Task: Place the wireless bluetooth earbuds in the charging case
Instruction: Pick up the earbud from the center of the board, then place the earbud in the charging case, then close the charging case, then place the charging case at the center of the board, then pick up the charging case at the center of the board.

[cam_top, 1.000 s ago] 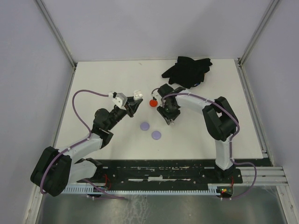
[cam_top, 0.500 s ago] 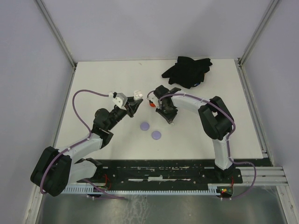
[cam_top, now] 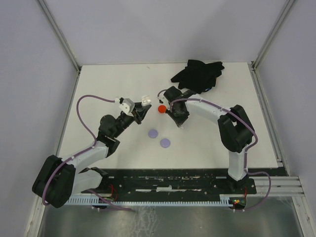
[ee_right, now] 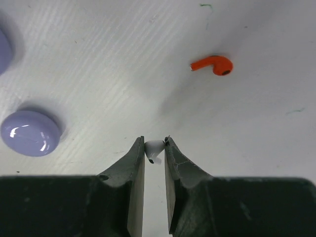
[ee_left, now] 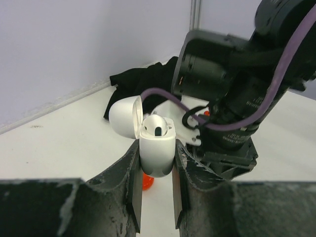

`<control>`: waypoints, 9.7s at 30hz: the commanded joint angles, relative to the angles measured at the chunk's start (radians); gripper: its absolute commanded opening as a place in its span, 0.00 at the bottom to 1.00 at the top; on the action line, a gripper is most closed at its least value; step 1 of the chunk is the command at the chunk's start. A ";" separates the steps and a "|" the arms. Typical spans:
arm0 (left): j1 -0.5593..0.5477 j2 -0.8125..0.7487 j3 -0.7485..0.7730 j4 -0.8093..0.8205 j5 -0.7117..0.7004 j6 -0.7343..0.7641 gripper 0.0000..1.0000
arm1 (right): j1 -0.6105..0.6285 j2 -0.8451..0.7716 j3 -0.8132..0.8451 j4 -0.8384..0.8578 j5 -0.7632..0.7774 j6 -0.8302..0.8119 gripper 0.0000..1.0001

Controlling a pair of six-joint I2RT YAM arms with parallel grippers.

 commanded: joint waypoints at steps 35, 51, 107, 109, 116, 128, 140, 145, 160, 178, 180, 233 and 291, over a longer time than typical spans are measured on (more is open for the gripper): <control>-0.003 -0.041 -0.037 0.304 0.248 -0.020 0.03 | 0.214 -0.716 -0.170 0.677 0.049 0.536 0.18; -0.005 -0.038 -0.034 0.309 0.253 -0.032 0.03 | 0.242 -0.653 -0.200 0.764 0.010 0.560 0.18; -0.008 -0.029 0.025 0.210 0.428 -0.066 0.03 | 0.039 -0.524 0.041 0.460 -0.702 0.261 0.90; -0.007 -0.028 0.027 0.209 0.426 -0.066 0.03 | 0.040 -0.502 0.049 0.461 -0.731 0.257 0.90; -0.008 -0.022 0.046 0.147 0.384 -0.063 0.03 | 0.038 -0.480 0.061 0.415 -0.819 0.223 0.91; -0.009 -0.002 0.076 0.058 0.351 -0.059 0.03 | 0.023 -0.587 -0.011 0.394 -0.771 0.154 0.91; -0.009 -0.051 0.179 -0.415 0.197 -0.297 0.04 | 0.015 -0.725 -0.165 0.341 -0.361 0.161 0.93; -0.008 -0.086 0.238 -0.795 0.108 -0.418 0.11 | 0.015 -0.782 -0.277 0.348 -0.219 0.194 0.93; -0.009 0.024 0.129 -1.113 0.127 -0.676 0.24 | 0.015 -0.863 -0.516 0.417 -0.072 0.282 0.93; -0.008 0.262 0.211 -1.240 -0.027 -0.647 0.54 | 0.016 -0.874 -0.563 0.422 -0.032 0.257 0.94; -0.010 0.254 0.232 -1.296 -0.088 -0.626 0.57 | 0.016 -0.874 -0.567 0.423 -0.023 0.250 0.94; -0.107 1.042 1.261 -1.431 -0.445 -0.292 0.61 | -0.056 -0.788 -0.575 0.436 0.199 0.291 0.99; -0.254 -0.027 0.439 -0.922 0.074 1.171 0.39 | -0.087 -0.454 0.032 0.219 -0.656 0.319 0.73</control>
